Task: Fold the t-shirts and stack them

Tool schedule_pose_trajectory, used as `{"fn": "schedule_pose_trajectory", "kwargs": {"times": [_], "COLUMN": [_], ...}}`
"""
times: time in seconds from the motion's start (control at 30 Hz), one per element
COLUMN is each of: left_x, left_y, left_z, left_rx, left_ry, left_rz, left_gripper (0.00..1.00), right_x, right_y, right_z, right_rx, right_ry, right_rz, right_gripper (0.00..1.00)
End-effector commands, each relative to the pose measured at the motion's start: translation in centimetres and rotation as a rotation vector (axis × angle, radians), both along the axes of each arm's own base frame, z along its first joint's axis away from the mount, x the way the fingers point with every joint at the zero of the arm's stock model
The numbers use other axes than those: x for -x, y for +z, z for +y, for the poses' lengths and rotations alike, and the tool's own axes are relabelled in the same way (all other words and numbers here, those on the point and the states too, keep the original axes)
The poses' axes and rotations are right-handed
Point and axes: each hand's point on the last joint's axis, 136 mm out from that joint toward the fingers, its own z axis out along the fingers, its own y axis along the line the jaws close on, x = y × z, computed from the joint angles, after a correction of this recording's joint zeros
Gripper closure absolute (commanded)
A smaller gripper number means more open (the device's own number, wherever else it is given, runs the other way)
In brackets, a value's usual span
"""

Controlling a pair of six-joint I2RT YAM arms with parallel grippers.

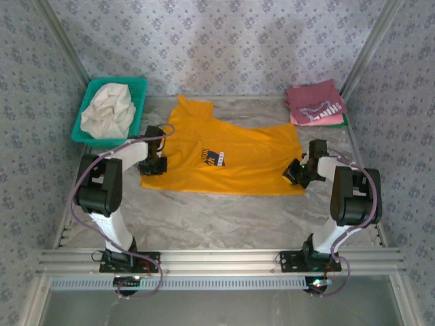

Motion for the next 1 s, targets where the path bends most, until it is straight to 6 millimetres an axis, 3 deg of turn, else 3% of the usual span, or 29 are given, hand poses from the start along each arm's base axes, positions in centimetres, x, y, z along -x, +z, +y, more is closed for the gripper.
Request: {"fn": "schedule_pose_trajectory", "kwargs": {"times": [0.0,0.13,0.4,0.47,0.53,0.6,0.73,0.9,0.97], "left_x": [0.0,0.3,2.9,3.2,3.8,4.0,2.8,2.4,2.5], "left_y": [1.7,2.7,1.8,1.5,1.3,1.5,4.2,7.4,7.8], "left_z": [0.8,1.4,3.3,3.4,3.4,3.4,2.8,0.0,-1.7], "left_rx": [-0.031,-0.046,-0.044,-0.044,-0.043,-0.038,-0.021,-0.006,0.027], "left_ry": [0.009,0.031,0.122,0.126,0.131,0.138,0.134,0.063,0.029], "left_rz": [-0.004,-0.017,0.042,0.054,0.075,0.063,-0.034,-0.139,-0.165], "left_gripper": [1.0,1.0,1.0,0.96,0.84,0.62,0.32,0.31,0.35], "right_x": [1.9,3.3,5.9,5.7,5.3,4.6,3.0,1.1,0.4], "right_y": [-1.8,-2.2,-3.4,-3.4,-3.1,-2.0,0.8,5.9,7.6], "right_z": [-1.4,-2.5,-4.6,-4.5,-4.2,-4.1,-3.7,-0.3,1.9], "right_rx": [0.058,0.074,0.071,0.053,0.036,0.044,0.106,0.207,0.232], "right_ry": [-0.045,-0.096,-0.218,-0.226,-0.227,-0.219,-0.165,0.009,0.08], "right_rz": [0.123,0.183,0.272,0.27,0.254,0.223,0.149,-0.058,-0.135], "right_gripper": [0.9,0.99,1.0,1.0,1.0,0.91,0.76,0.67,0.78]}}
